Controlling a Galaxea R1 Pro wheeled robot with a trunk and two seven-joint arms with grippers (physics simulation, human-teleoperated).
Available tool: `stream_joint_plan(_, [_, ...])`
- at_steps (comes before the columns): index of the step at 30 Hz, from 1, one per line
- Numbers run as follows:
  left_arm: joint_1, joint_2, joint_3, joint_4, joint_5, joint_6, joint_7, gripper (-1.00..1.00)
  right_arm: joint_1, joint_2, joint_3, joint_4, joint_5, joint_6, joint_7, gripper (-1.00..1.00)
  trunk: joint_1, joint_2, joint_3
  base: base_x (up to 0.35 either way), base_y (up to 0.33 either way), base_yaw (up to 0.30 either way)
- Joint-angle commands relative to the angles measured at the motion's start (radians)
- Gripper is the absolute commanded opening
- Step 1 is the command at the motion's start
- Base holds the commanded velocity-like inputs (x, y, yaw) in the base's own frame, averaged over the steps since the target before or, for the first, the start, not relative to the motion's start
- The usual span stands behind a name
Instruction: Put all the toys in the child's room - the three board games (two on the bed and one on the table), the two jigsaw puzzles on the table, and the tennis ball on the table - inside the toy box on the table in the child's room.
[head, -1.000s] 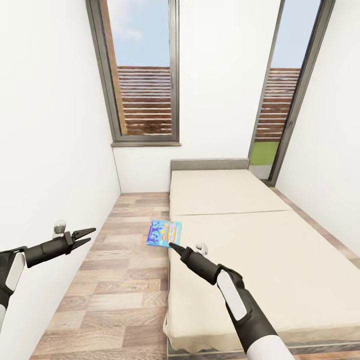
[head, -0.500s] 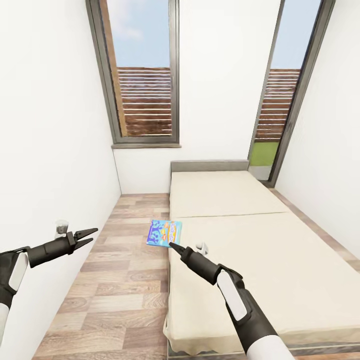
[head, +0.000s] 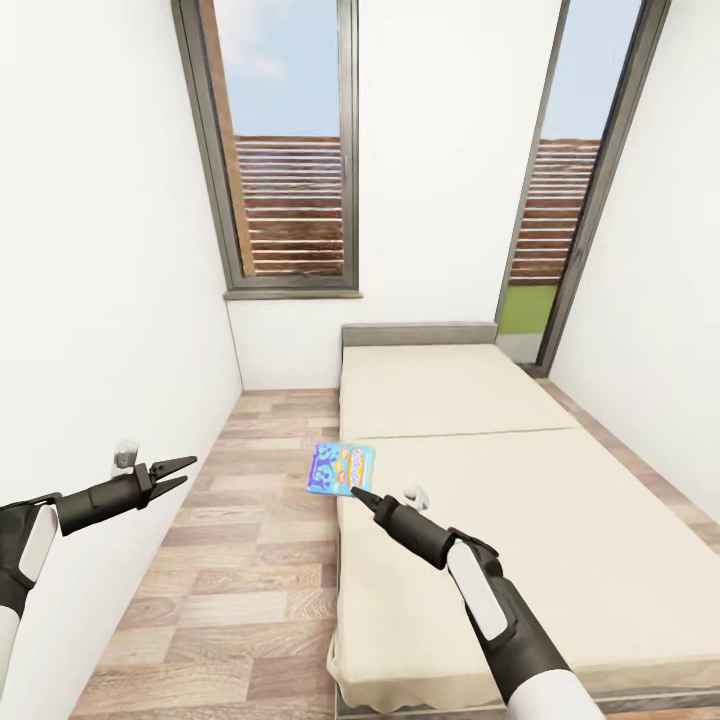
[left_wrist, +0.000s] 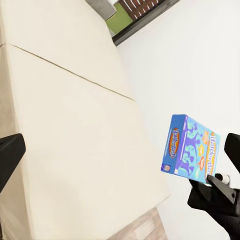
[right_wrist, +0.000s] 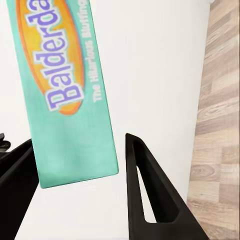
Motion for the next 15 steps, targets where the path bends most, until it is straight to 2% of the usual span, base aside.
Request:
stream_joint_plan(1, [-0.001, 0.000, 0.000, 0.000, 0.002, 0.006, -0.001, 1.00, -0.001, -0.004, -0.001, -0.001, -0.008, 0.010, -0.001, -1.00, -0.004, 0.007, 0.002, 0.000, 0.000, 0.000])
stream_joint_plan(4, [-0.001, -0.001, 0.000, 0.000, 0.002, 0.006, -0.001, 1.00, -0.001, -0.016, -0.005, -0.001, -0.008, 0.028, -0.001, -1.00, -0.015, 0.028, 0.012, 0.000, 0.000, 0.000])
stream_joint_plan(15, [-0.001, 0.000, 0.000, 0.000, -0.002, 0.005, 0.000, 1.00, -0.001, -0.021, -0.008, 0.001, -0.008, 0.034, 0.000, -1.00, -0.058, 0.105, 0.046, 0.000, 0.000, 0.000])
